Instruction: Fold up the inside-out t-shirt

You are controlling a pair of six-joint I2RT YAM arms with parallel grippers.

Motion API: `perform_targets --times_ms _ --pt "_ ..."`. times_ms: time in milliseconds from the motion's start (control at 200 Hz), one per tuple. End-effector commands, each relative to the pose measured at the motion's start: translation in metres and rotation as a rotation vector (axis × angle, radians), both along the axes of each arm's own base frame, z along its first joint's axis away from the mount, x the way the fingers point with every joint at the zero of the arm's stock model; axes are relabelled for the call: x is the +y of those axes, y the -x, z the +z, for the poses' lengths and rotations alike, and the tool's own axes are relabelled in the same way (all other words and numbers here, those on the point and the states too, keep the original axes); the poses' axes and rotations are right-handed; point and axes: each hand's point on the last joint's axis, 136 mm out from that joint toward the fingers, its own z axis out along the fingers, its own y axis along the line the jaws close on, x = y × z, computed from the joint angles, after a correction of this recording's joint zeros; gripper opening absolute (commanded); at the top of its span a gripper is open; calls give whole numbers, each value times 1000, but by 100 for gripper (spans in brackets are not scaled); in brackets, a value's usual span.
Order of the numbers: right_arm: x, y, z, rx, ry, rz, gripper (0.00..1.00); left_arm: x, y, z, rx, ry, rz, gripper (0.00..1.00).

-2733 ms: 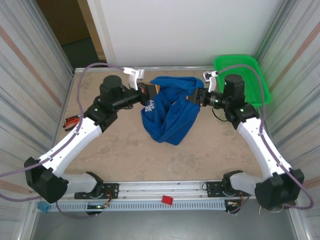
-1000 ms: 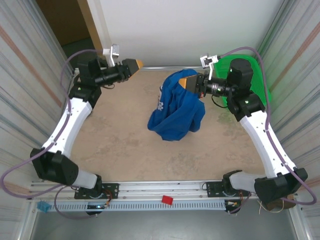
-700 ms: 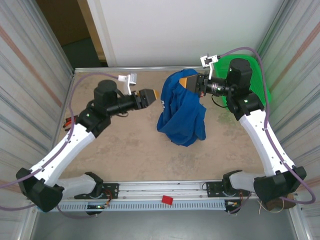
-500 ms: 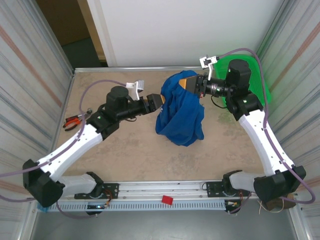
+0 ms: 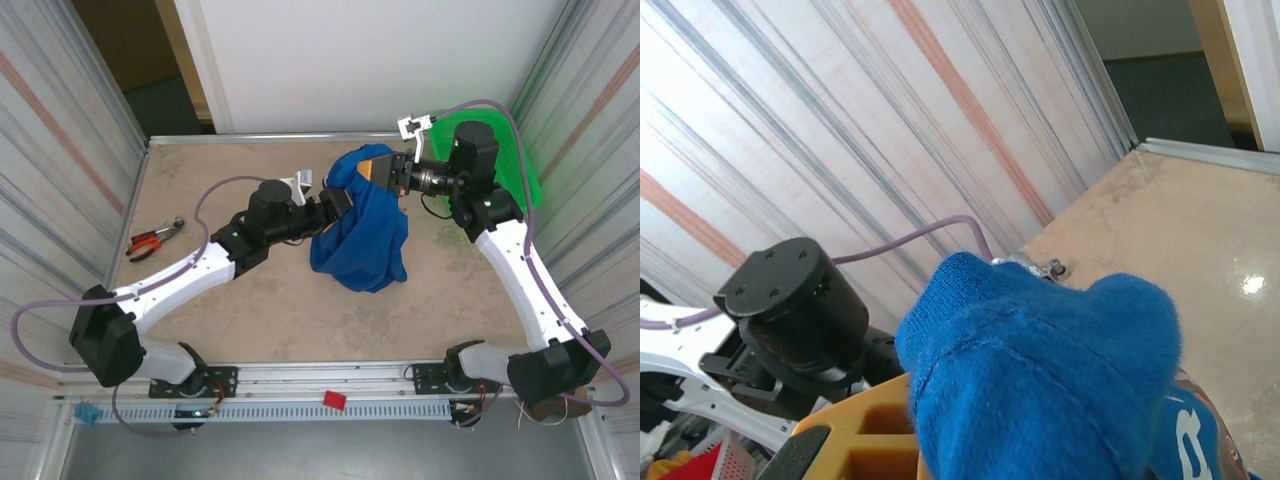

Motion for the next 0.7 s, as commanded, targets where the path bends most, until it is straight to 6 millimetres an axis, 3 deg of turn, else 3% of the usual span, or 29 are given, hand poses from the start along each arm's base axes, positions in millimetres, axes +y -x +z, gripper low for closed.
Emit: perform_targets --times_ms 0,135,331,531,626,696 --pt "-4 3 15 -62 -21 -10 0 1 4 12 23 70 51 68" --pt "-4 1 14 -61 -20 -12 0 2 14 16 34 69 58 67" --pt "-4 0 14 -59 -23 -14 0 1 10 10 67 78 81 58" --pt "-6 1 14 -61 -26 -22 0 -19 5 3 108 105 38 56" --pt "-7 2 13 -59 -25 -24 0 -24 5 3 115 116 27 48" --pt "-8 3 13 -60 -25 -29 0 -24 6 3 110 112 22 34"
